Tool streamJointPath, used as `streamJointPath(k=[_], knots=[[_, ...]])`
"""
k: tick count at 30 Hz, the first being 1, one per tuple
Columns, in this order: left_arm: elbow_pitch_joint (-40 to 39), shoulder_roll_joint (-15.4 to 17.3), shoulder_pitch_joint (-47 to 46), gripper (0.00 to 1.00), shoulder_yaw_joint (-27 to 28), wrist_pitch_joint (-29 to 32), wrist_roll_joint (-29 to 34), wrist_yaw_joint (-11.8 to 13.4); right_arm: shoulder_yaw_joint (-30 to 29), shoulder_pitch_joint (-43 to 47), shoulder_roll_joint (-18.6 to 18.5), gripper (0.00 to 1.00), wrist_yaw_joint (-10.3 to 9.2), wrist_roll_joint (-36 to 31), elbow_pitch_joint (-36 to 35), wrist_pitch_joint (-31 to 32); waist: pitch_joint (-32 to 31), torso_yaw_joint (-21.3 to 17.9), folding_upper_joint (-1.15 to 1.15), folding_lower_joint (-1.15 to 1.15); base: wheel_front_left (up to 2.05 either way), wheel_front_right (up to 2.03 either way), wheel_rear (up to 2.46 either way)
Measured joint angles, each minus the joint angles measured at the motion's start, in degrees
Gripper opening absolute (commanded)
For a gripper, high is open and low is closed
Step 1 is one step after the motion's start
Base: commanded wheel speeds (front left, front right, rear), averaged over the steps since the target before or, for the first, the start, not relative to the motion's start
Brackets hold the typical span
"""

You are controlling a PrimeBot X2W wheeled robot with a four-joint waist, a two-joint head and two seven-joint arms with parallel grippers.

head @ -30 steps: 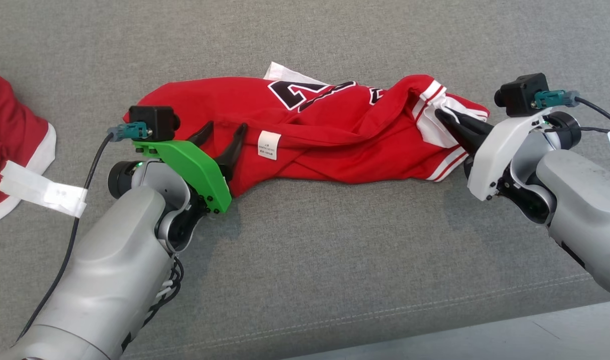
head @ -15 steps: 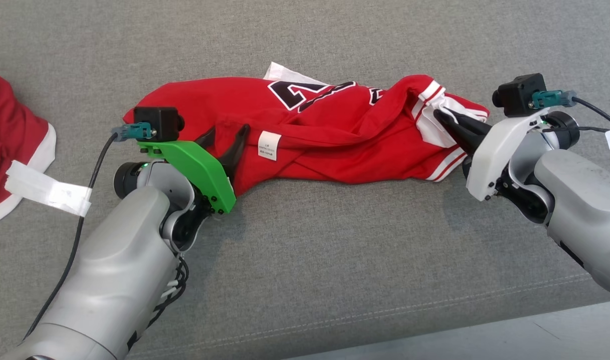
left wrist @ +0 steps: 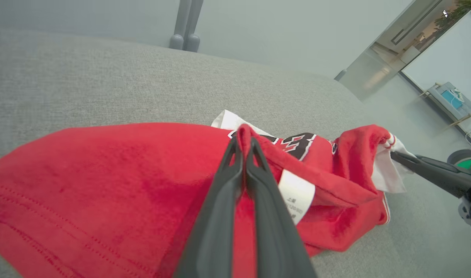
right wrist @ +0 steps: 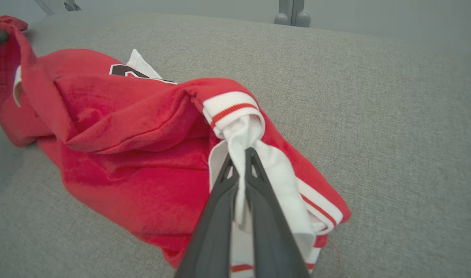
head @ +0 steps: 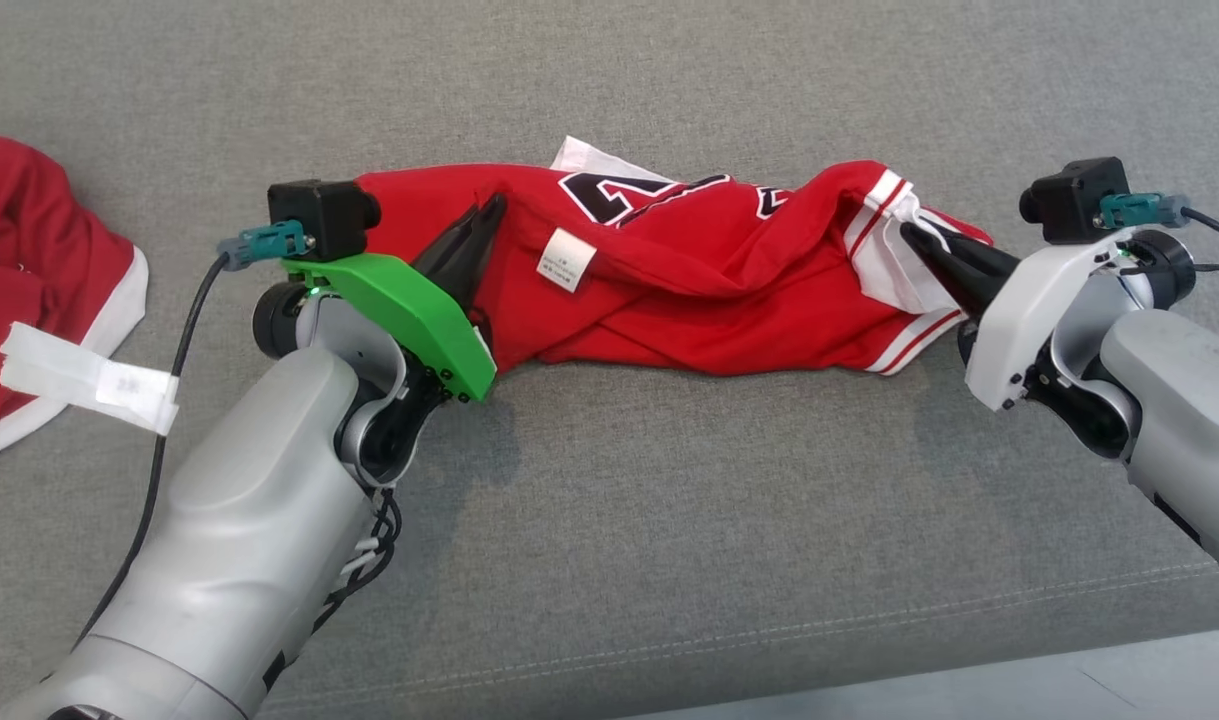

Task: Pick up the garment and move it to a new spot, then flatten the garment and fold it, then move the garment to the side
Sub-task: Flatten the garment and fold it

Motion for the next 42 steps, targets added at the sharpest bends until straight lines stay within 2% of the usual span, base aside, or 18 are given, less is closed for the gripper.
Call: streamJointPath(k=[5, 14, 17, 22, 29, 36, 39, 42], knots=[[-4.57, 1.57, 1.06, 0.0, 0.13, -1.59, -0.01, -0.32, 1.14, 3.82, -2.15, 0.0, 0.0, 0.13, -2.91, -1.76, -1.49, 1.15, 0.0, 0.0, 0.0, 0.0, 0.0], [-12.16, 6.95, 12.4, 0.0, 2.16, -2.5, -4.1, -0.3, 2.54, 9.81, -5.09, 0.0, 0.0, 1.14, -6.84, -2.36, -3.52, 2.14, 0.0, 0.0, 0.0, 0.0, 0.0], [-14.35, 7.57, 14.26, 0.0, 3.1, -3.12, -4.75, 0.27, 2.31, 11.95, -6.82, 0.0, -0.09, 1.98, -7.2, -2.82, -3.2, 2.17, 0.0, 0.0, 0.0, 0.0, 0.0], [-17.84, 9.17, 15.56, 0.0, 4.63, -3.74, -5.16, 1.14, 2.49, 13.38, -7.15, 0.0, -0.25, 1.96, -9.0, -2.93, -2.72, 2.28, 0.0, 0.0, 0.0, 0.0, 0.0], [-23.65, 10.59, 19.39, 0.0, 5.56, -4.22, -7.11, 1.75, 1.71, 16.41, -7.27, 0.0, -1.79, 2.64, -12.35, -3.93, -2.56, 2.21, 0.0, 0.0, 0.0, 0.0, 0.0], [-30.86, 14.32, 22.79, 0.0, 8.42, -5.2, -7.92, 2.41, -2.9, 16.96, -10.34, 0.0, -4.28, 3.02, -18.2, -5.17, -4.24, 1.94, 0.0, 0.0, 0.0, 0.0, 0.0], [-33.06, 15.78, 24.27, 0.0, 8.6, -5.03, -8.02, 4.04, -1.86, 16.75, -10.61, 0.0, -4.3, 2.42, -19.65, -5.16, -4.57, 1.21, 0.0, 0.0, 0.0, 0.0, 0.0], [-35.01, 15.84, 25.24, 0.0, 7.65, -3.82, -8.48, 4.57, 1.27, 17.16, -10.22, 0.0, -4.24, 1.33, -19.63, -4.14, -4.18, 0.63, 0.0, 0.0, 0.0, 0.0, 0.0]])
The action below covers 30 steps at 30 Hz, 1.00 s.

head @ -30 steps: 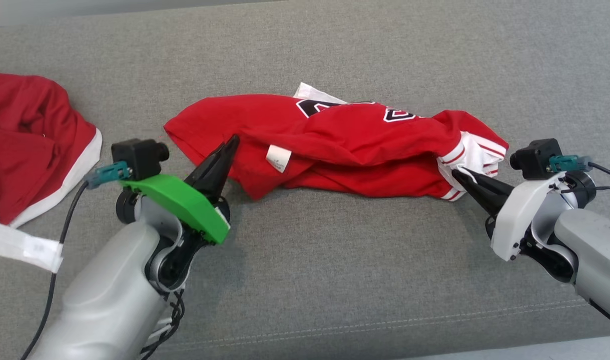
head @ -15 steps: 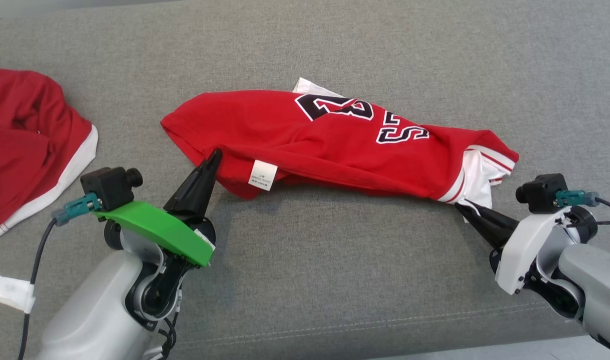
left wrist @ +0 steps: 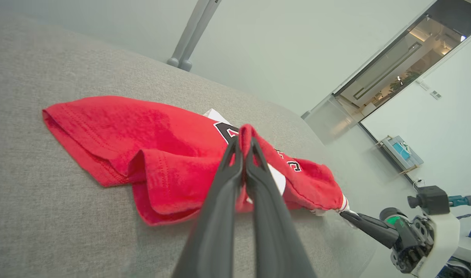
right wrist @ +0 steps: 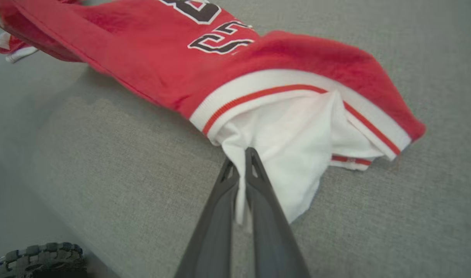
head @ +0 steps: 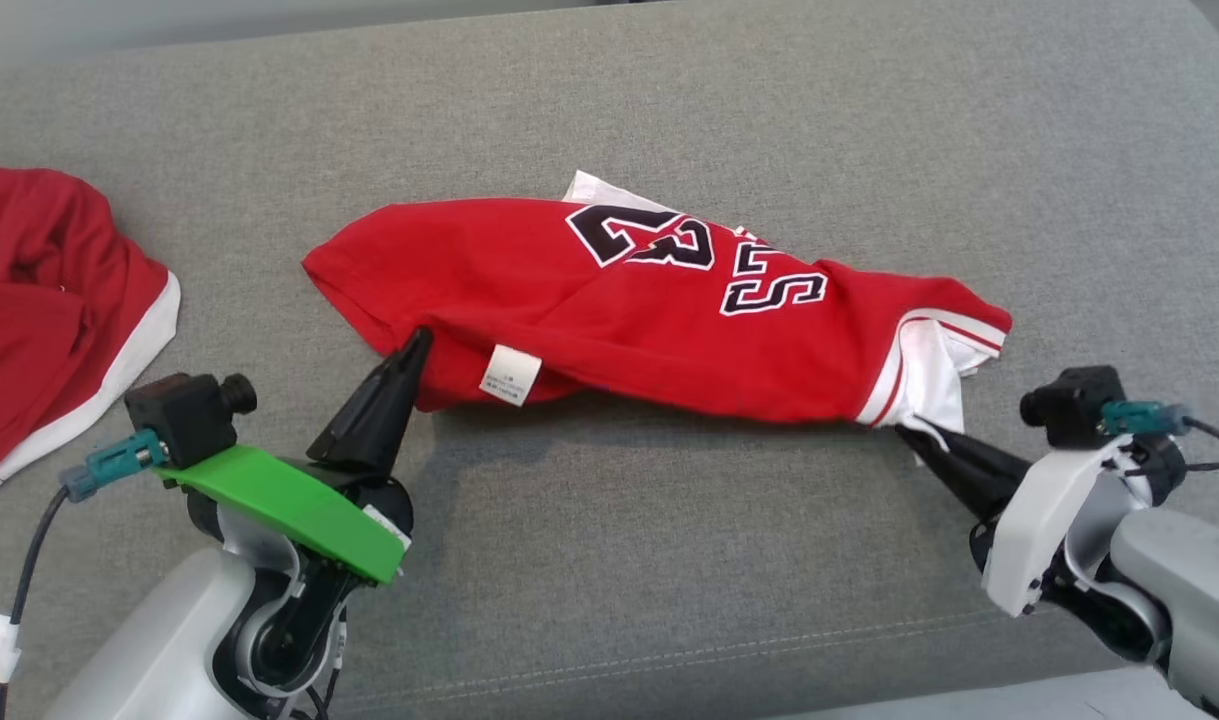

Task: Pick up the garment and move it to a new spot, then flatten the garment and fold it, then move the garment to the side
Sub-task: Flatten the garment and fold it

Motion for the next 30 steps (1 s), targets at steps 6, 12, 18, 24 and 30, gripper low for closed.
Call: streamJointPath(k=[6, 12, 18, 24, 30], knots=[[-2.66, -0.45, 0.3, 0.0, -1.54, 1.24, -0.01, 1.32, 3.28, 0.84, 2.9, 0.0, -0.55, -2.2, 1.02, 2.31, 1.94, -0.16, 0.0, 0.0, 0.0, 0.0, 0.0], [-4.23, -0.29, 0.37, 0.0, -1.02, 1.24, -0.01, 2.74, 3.03, 0.42, 4.59, 0.47, -1.15, -3.09, 0.75, 2.43, 3.48, 0.22, 0.0, 0.0, 0.0, 0.0, 0.0], [-5.73, 0.18, 1.38, 0.0, 0.22, 1.13, -0.07, 3.82, 2.53, 0.35, 3.12, 1.0, -2.08, -3.41, -0.31, 2.35, 3.82, 0.02, 0.0, 0.0, 0.0, 0.0, 0.0], [-7.03, 0.96, 2.13, 0.0, 0.91, 0.66, -0.16, 4.33, 1.86, 1.22, 0.04, 1.0, -3.32, -2.49, -3.24, 2.35, 3.88, -0.83, 0.0, 0.0, 0.0, 0.0, 0.0], [-8.26, 1.87, 3.28, 0.0, 1.74, 0.47, -0.18, 4.86, -0.81, 1.87, -3.45, 1.0, -5.12, -0.75, -4.5, 2.15, 3.92, -1.77, 0.0, 0.0, 0.0, 0.0, 0.0]])
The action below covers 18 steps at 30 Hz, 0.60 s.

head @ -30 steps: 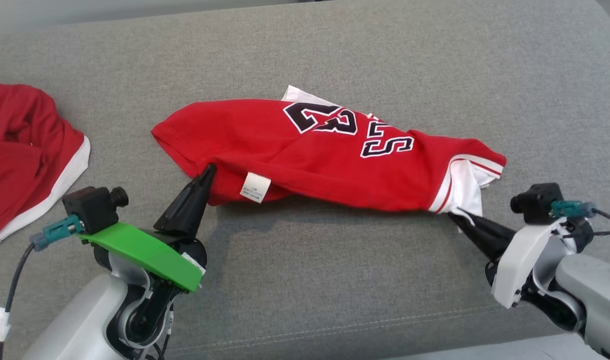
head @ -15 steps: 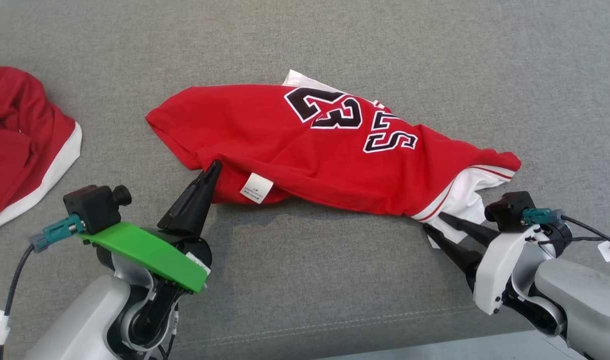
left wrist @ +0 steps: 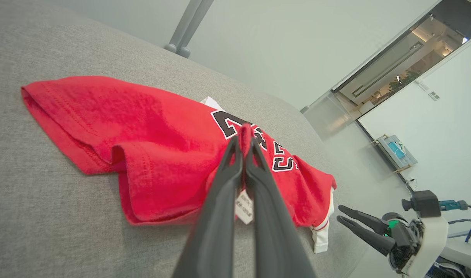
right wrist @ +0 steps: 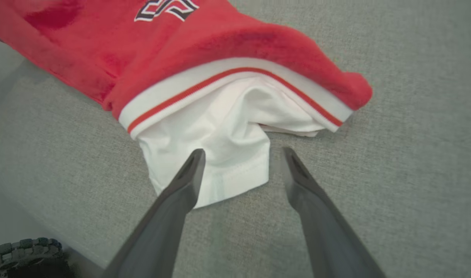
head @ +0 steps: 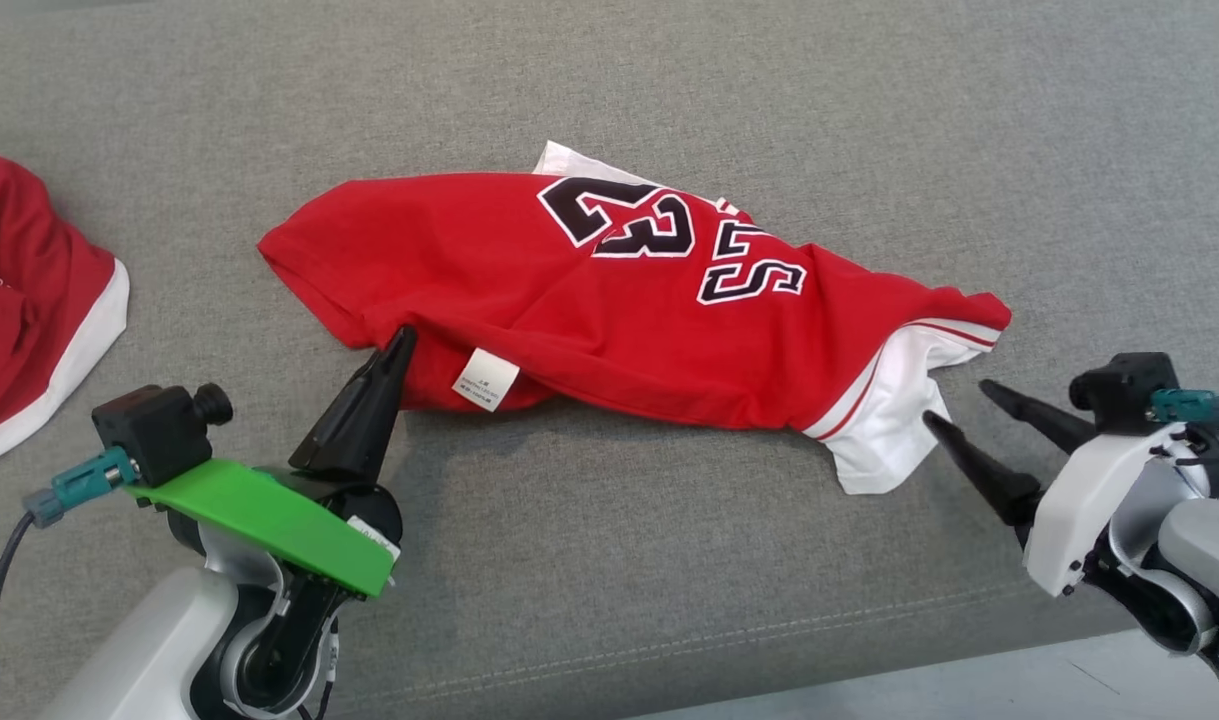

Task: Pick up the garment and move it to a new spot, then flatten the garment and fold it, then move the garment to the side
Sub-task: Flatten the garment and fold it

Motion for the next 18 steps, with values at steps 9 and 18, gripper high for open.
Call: streamJointPath(k=[9, 18], knots=[[-1.81, -0.03, 0.01, 0.0, -0.81, 0.78, 0.01, 0.51, -1.49, 1.19, -1.23, 0.98, -0.21, 4.57, 0.55, 0.21, 0.15, 0.2, 0.0, 0.0, 0.0, 0.0, 0.0], [-2.68, 0.04, 0.0, 0.0, -0.87, 1.25, 0.01, 1.18, -1.1, 1.37, 0.92, 0.9, 0.81, 6.08, 3.87, 2.25, 0.42, 1.78, 0.0, 0.0, 0.0, 0.0, 0.0]])
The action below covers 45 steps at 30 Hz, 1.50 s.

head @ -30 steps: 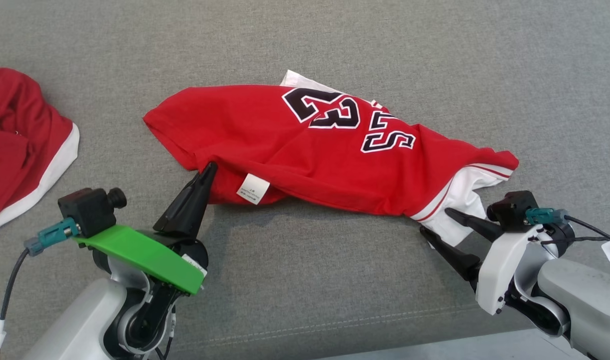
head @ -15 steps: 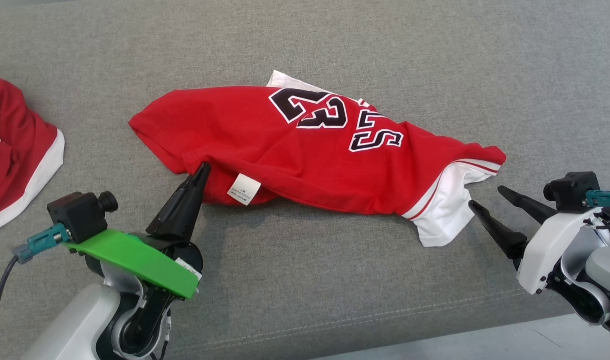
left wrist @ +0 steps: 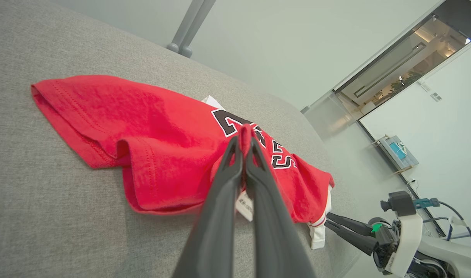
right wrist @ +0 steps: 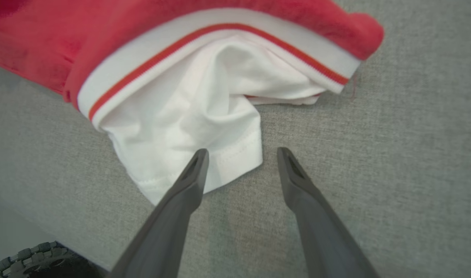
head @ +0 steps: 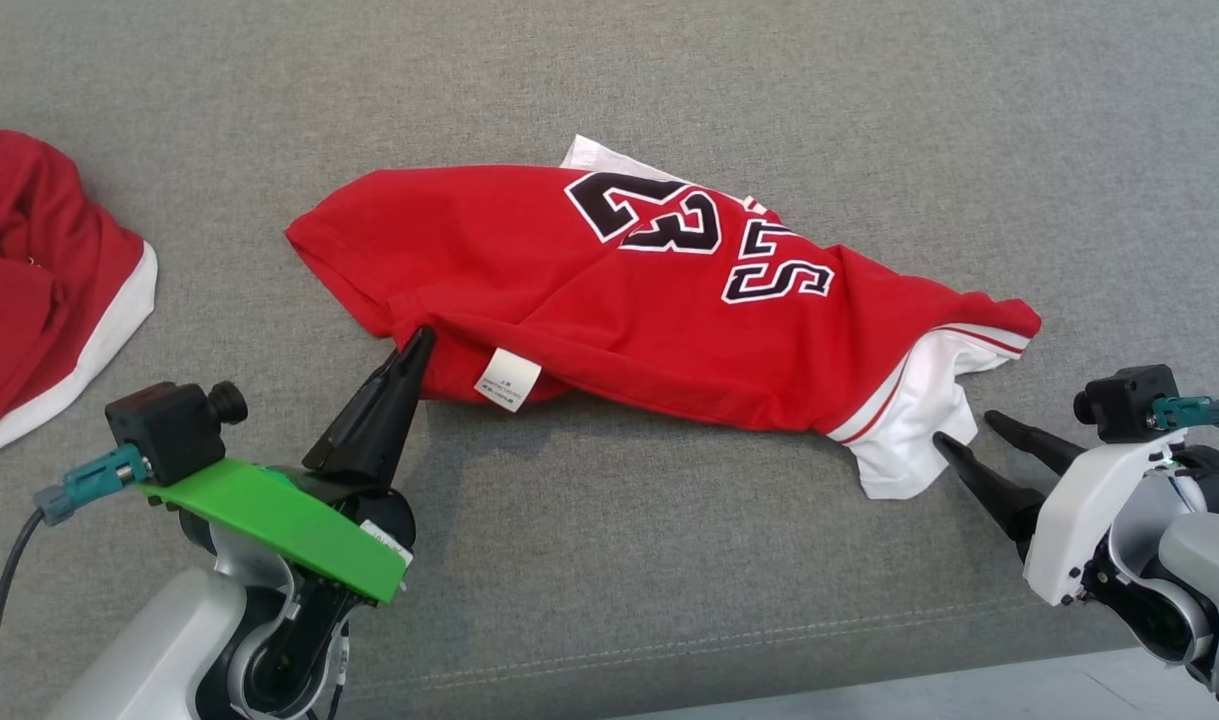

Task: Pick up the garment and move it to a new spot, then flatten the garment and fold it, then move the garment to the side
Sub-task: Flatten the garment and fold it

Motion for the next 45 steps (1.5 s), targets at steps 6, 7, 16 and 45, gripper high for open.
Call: streamJointPath(k=[6, 7, 16, 45], knots=[[-0.59, 0.0, 0.01, 0.0, 0.08, 0.01, 0.0, 0.24, -0.05, -0.02, 0.4, 0.74, 0.4, 0.42, 2.55, 0.48, -0.16, 0.62, 0.0, 0.0, 0.0, 0.0, 0.0], [-0.68, 0.0, 0.01, 0.0, 0.08, 0.01, 0.0, 0.24, -0.05, -0.05, 0.57, 0.53, 0.44, 0.42, 2.86, 0.48, -0.18, 0.67, 0.0, 0.0, 0.0, 0.0, 0.0], [-0.96, 0.0, 0.01, 0.0, 0.13, 0.08, -0.01, 0.51, -0.01, -0.63, 2.79, 0.25, 2.09, 0.9, 4.77, 0.99, -0.45, 1.09, 0.0, 0.0, 0.0, 0.0, 0.0], [-14.22, 7.62, 3.77, 0.0, 9.99, -2.42, -1.97, 0.66, -36.26, 2.24, -4.77, 0.0, 8.88, 14.44, -31.63, -6.09, -10.17, -1.45, 0.0, 0.0, 0.0, 0.0, 0.0]])
